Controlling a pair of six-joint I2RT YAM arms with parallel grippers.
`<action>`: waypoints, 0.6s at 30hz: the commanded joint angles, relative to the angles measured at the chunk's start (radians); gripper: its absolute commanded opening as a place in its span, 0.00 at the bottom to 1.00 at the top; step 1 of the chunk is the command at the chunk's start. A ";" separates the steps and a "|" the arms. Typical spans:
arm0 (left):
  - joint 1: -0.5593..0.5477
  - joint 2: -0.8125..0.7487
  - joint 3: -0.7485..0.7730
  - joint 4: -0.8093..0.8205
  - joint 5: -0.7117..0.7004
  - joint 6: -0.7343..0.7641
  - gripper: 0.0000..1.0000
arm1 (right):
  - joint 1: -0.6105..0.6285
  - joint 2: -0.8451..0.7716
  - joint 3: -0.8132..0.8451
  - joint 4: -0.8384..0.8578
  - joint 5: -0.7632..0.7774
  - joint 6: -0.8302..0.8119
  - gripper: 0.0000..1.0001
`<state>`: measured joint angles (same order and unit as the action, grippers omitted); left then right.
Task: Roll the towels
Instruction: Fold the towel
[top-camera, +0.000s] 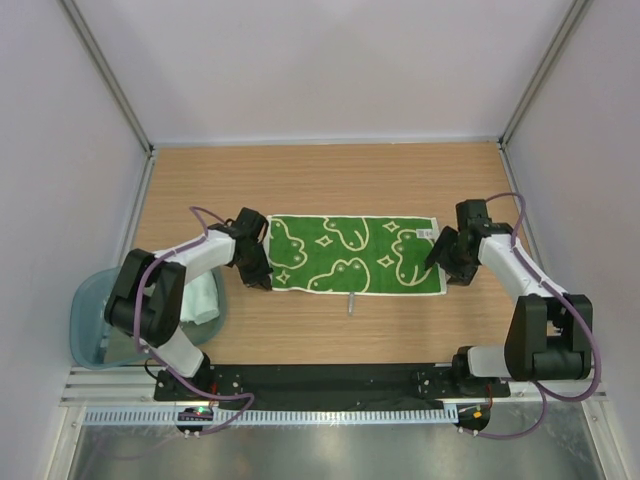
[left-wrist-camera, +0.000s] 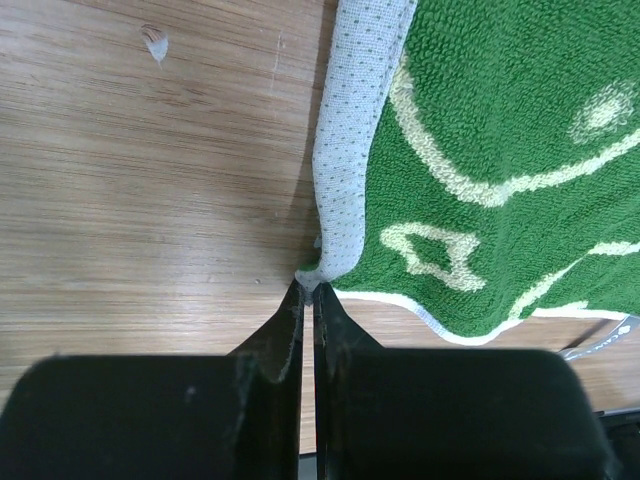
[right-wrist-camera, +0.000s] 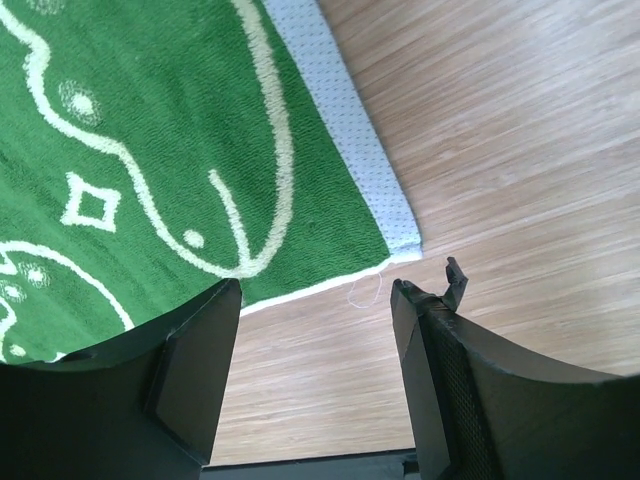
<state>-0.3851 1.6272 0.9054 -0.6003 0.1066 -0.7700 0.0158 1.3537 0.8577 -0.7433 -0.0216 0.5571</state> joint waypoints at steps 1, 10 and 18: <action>-0.003 -0.030 -0.002 0.031 0.004 0.029 0.00 | -0.046 -0.025 -0.019 0.041 -0.020 0.026 0.69; -0.003 -0.102 0.033 -0.024 0.025 0.026 0.00 | -0.105 0.028 -0.098 0.094 -0.054 0.024 0.67; -0.005 -0.104 0.032 -0.029 0.028 0.026 0.00 | -0.106 0.036 -0.134 0.113 -0.052 0.049 0.60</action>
<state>-0.3859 1.5475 0.9142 -0.6224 0.1173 -0.7513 -0.0856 1.3884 0.7330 -0.6670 -0.0597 0.5823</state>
